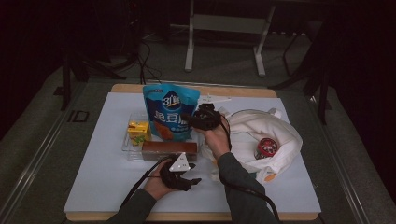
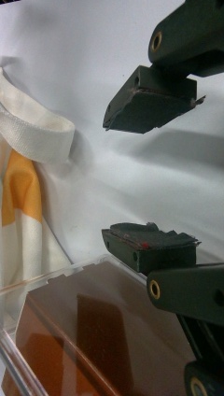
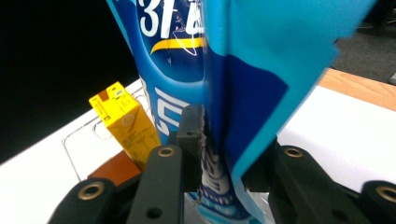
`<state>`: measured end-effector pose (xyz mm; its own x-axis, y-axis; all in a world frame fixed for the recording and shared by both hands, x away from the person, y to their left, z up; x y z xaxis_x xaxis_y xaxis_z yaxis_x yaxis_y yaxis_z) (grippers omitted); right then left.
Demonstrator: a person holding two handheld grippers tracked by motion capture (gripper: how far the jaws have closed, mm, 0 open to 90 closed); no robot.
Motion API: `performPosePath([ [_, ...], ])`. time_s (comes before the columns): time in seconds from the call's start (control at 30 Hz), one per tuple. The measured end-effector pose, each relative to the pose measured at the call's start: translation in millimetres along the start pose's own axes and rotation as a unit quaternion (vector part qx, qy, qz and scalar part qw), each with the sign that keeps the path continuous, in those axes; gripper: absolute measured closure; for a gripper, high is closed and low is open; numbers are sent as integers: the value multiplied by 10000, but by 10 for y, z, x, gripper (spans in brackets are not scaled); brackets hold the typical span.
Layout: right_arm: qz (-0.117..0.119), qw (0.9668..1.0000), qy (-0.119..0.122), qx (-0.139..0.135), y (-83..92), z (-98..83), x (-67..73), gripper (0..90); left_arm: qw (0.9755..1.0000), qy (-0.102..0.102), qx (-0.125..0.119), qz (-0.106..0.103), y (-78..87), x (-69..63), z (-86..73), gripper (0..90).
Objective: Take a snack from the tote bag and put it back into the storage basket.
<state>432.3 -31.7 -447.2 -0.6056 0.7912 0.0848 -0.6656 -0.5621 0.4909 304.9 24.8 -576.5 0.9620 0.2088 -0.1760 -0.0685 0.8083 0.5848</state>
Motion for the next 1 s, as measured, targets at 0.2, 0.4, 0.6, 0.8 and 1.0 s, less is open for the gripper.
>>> performPosePath([
  [0.2,-1,9995,292,100,125,-13,-66,704,10000,7,0,-2,-1,2,0,414],
  [0.4,-88,9984,482,294,154,-79,-120,704,10000,7,4,1,-1,2,0,414],
  [0.6,-159,9946,841,579,142,-166,-123,723,10000,5,2,-4,0,2,0,413],
  [0.8,-356,9916,990,754,119,-223,-164,831,10000,3,7,-4,0,3,0,413],
  [1.0,-581,9874,1089,995,26,-250,-168,887,10000,8,7,-1,-1,3,0,413],
])
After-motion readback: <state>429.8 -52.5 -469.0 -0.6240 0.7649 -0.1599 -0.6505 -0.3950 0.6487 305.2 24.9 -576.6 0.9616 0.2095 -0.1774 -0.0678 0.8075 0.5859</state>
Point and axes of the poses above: each handheld gripper's, and its own axes: y roughly backward along the jaws, z roughly out of its top, x roughly to its left, the point moved 6 cm from there along -y, roughly forward along the jaws, and after that the axes turned 15 degrees about -z, right-handed, at the moved point
